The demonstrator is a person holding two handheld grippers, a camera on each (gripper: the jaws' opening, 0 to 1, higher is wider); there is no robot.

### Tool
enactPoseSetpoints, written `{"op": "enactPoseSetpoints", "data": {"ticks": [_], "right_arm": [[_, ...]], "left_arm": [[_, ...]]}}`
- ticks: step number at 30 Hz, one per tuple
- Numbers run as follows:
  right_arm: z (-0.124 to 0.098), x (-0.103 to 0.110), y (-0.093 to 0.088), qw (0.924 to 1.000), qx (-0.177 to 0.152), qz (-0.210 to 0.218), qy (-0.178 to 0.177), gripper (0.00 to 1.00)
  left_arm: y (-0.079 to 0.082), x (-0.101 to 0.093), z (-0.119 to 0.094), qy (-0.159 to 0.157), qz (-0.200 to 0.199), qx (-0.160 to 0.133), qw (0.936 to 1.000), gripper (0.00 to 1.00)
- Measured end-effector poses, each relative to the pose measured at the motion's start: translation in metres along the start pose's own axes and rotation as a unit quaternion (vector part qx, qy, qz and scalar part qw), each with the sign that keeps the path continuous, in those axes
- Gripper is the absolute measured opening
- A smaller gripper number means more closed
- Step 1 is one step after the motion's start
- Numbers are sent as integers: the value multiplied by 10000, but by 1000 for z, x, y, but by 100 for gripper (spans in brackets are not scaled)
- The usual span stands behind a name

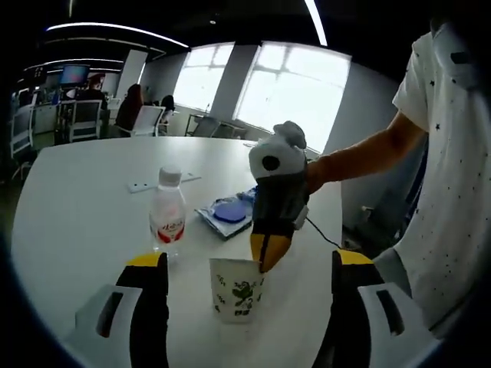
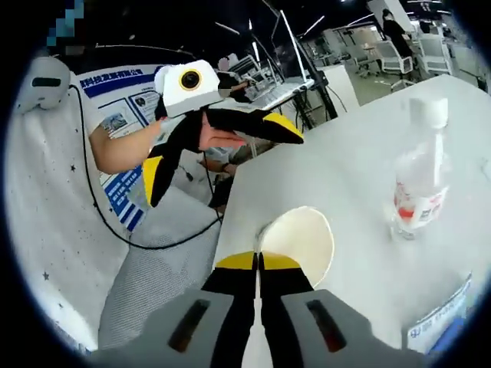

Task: Arrange the tabletop items into an orderly group along one side of the table until the central work area is clear of visible clutter.

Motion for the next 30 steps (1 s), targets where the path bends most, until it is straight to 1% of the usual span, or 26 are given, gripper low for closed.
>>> {"op": "enactPoseSetpoints", "data": {"ticks": [1,2,3,4,5,6,7,8,9,10,11,12,13,16,19,21,24,28,30], "right_arm": [[-6,-3,0,9999,18,-78,-80,0],[-17,-9,3,9995,-27,-169,-260,0],[-24,-15,4,9988,-2,-203,-441,0],[-33,-23,3,9972,147,-317,-663,0],[-38,-28,4,9957,179,-406,-816,0],[-45,-34,12,9943,48,-448,-970,0],[-49,-35,15,9942,30,-394,-997,0],[-56,-41,19,9923,62,-446,-1151,0],[-61,-48,19,9891,151,-634,-1324,0],[-64,-51,19,9863,238,-813,-1413,0],[-66,-54,19,9840,362,-948,-1465,0],[-67,-55,20,9826,397,-1017,-1500,0],[-68,-58,20,9792,482,-1182,-1574,0],[-68,-59,23,9773,544,-1315,-1572,0],[-67,-65,21,9702,739,-1621,-1645,0],[-66,-67,21,9686,799,-1679,-1650,0],[-66,-79,21,9551,1041,-2101,-1813,0],[-60,-87,23,9499,1144,-2259,-1833,0],[-58,-94,22,9385,1321,-2560,-1904,0]], "left_arm": [[1,-1,1,-15,7,-3,10000,90],[2,-1,2,-31,18,-11,10000,90],[2,-2,3,-55,37,0,10000,90],[3,-3,4,-68,45,-1,10000,90],[4,-4,4,-81,52,-12,10000,90],[5,-4,5,-91,54,-25,9999,90],[5,-5,6,-104,62,-19,9999,90],[5,-5,7,-114,80,-5,9999,90],[6,-6,7,-123,85,-9,9999,90],[7,-6,8,-140,75,-25,9999,90],[7,-6,8,-144,83,-19,9999,90],[8,-7,9,-155,102,1,9998,90],[9,-7,9,-164,105,-9,9998,90],[11,-7,11,-170,127,-14,9998,90],[12,-7,11,-164,124,-24,9998,90],[12,-6,11,-158,118,-38,9998,90],[12,-5,9,-139,122,-30,9998,90],[12,-4,7,-115,104,-46,9999,89],[12,-3,6,-98,89,-53,9999,89]]}}
Point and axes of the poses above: the point that each gripper's makers call its tool centre point, and the gripper's own axes: z roughly forward along the fingers, x roughly to its left, y roughly out of its top, the point moved 1 cm from there along -z, roughly backward along the fingers, and after that the axes turned 14 degrees about -y, right-handed, at the moved point
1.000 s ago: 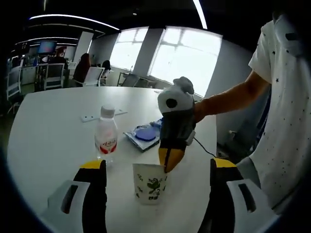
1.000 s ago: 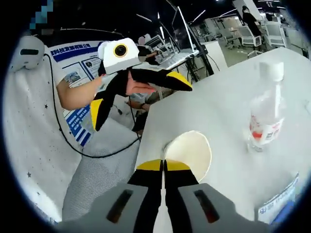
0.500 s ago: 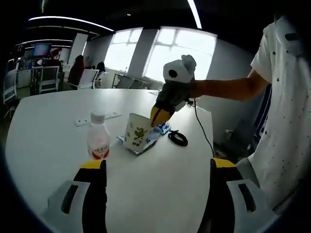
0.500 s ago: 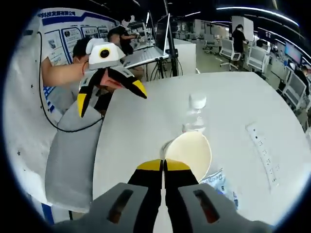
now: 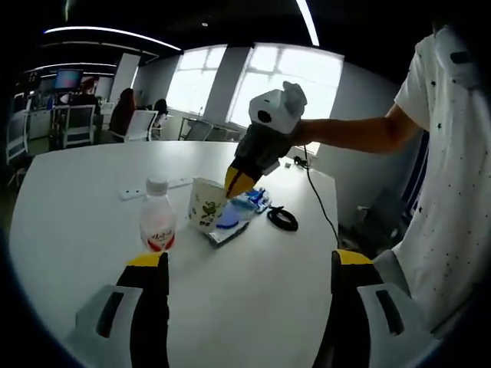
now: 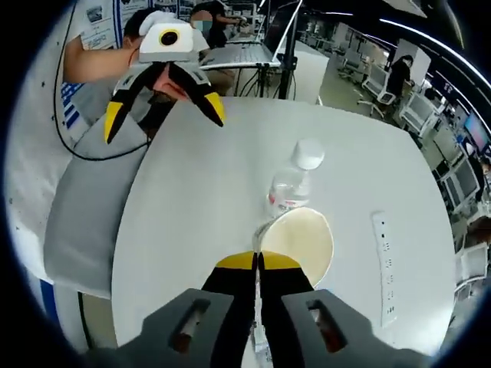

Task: Arrange the tabletop items into an orderly group along one side of the table until the central work area is clear of visible clutter.

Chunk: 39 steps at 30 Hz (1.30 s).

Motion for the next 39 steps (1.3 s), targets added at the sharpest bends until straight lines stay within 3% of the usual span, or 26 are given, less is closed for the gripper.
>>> {"op": "enactPoseSetpoints", "data": {"ticks": [11,15,25,36,39], "right_arm": [[39,3,-22,9915,492,-1204,80,0],[53,5,-25,9898,504,-1327,74,0],[72,8,-31,9899,528,-1306,181,0],[76,12,-35,9898,578,-1281,238,0],[76,12,-34,9912,545,-1181,232,5]], "left_arm": [[-4,5,-4,63,-81,-23,9999,89],[-8,6,-5,86,-124,-24,9999,89],[-13,11,-8,130,-206,-46,9997,88],[-15,14,-7,133,-224,-49,9996,89],[-15,14,-6,128,-225,-36,9997,89]]}}
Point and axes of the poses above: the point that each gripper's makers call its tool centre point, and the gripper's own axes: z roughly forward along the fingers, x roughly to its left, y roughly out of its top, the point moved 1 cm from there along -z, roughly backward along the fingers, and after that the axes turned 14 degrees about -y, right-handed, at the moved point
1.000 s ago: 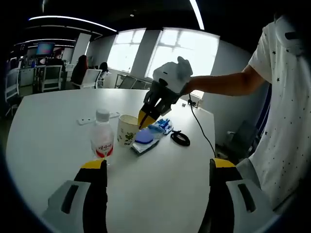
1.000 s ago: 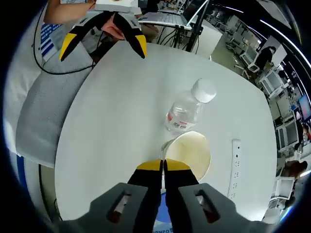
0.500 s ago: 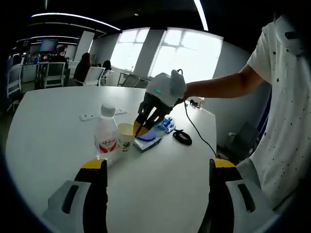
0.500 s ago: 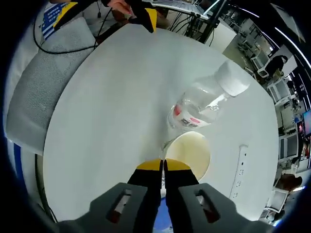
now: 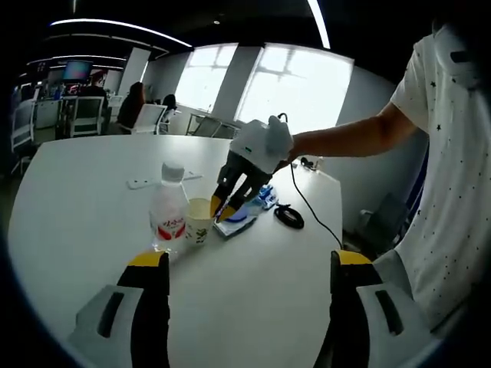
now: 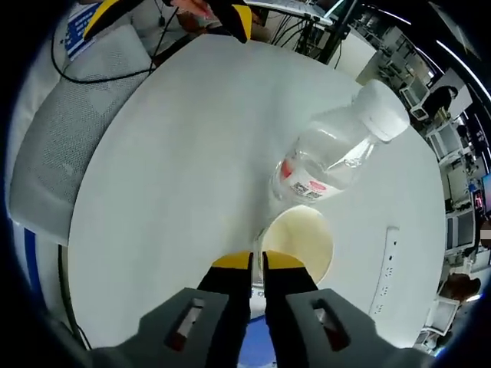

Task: Arrange the tabletop items into an orderly group along one side of the table until the central work area is clear of visible clutter.

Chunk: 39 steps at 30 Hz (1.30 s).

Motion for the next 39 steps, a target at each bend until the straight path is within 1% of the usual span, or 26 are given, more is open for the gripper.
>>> {"op": "enactPoseSetpoints", "data": {"ticks": [2,7,9,10,14,16,18,20,23,24,27,28,31,34,39], "right_arm": [[0,0,0,10000,5,19,18,5],[-2,-1,2,9999,-89,108,-1,13],[-2,0,2,9998,-85,155,-2,14],[-2,1,3,9998,-154,138,-1,15],[-3,1,4,9997,-212,143,-52,21],[-4,2,6,9992,-267,292,-59,23],[-6,1,6,9989,-299,354,-100,27],[-7,3,5,9982,-320,511,-73,30],[-10,3,7,9972,-422,609,-130,33],[-11,4,7,9962,-457,722,-137,34],[-14,4,7,9948,-498,863,-203,39],[-15,4,8,9931,-574,997,-206,41],[-18,5,8,9906,-655,1180,-228,44],[-22,5,9,9868,-749,1405,-290,47],[-29,5,9,9794,-888,1778,-361,51]], "left_arm": [[0,0,1,-5,6,10,10000,89],[-1,0,2,-16,14,42,10000,89],[-1,0,3,-21,-6,30,10000,89],[-1,0,3,-14,6,49,10000,89],[-2,-1,4,-22,14,63,10000,89],[-3,0,4,-12,19,90,10000,89],[-4,-1,5,-24,16,107,9999,89],[-4,-1,5,-25,19,121,9999,89],[-5,-1,6,-15,12,148,9999,89],[-5,-2,6,-19,4,157,9999,89],[-5,-4,8,-41,8,173,9998,89],[-5,-4,8,-41,14,178,9998,89],[-4,-3,9,-32,-2,155,9999,89],[-2,-2,10,-36,-42,90,9999,90],[-3,0,12,-20,-56,156,9999,90]]}}
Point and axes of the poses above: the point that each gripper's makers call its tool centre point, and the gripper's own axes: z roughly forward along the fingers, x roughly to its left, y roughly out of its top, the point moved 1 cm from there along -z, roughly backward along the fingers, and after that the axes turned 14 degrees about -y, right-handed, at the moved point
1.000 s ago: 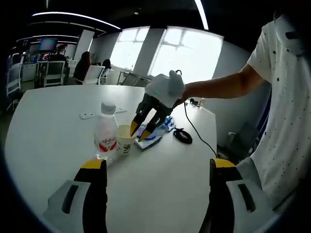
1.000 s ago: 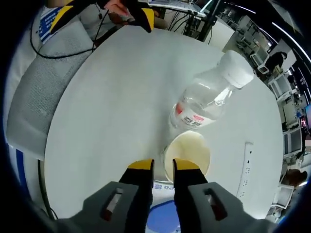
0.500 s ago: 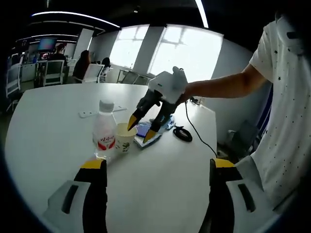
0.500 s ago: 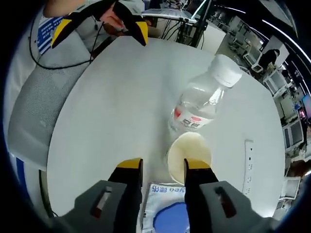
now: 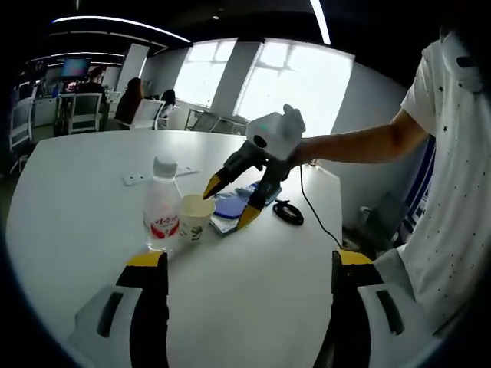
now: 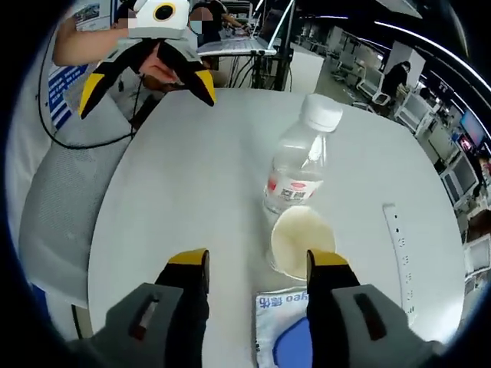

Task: Arrange the tabletop items into an orderly group along one side of the table until the central work area is clear of visible clutter.

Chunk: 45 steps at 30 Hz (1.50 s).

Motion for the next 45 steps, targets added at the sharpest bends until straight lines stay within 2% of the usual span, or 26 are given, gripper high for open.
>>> {"op": "enactPoseSetpoints", "data": {"ticks": [10,19,31,45], "right_arm": [[-19,5,0,9984,-240,488,-147,59],[-42,5,-9,9924,-442,1079,-401,63],[-87,12,-44,9824,-525,1619,-770,65],[-153,21,-101,9658,-479,2195,-1295,66]], "left_arm": [[1,1,4,64,26,70,10000,91],[3,-3,12,104,69,169,9998,92],[4,-10,28,154,140,318,9993,92],[3,-24,43,273,112,406,9987,92]]}}
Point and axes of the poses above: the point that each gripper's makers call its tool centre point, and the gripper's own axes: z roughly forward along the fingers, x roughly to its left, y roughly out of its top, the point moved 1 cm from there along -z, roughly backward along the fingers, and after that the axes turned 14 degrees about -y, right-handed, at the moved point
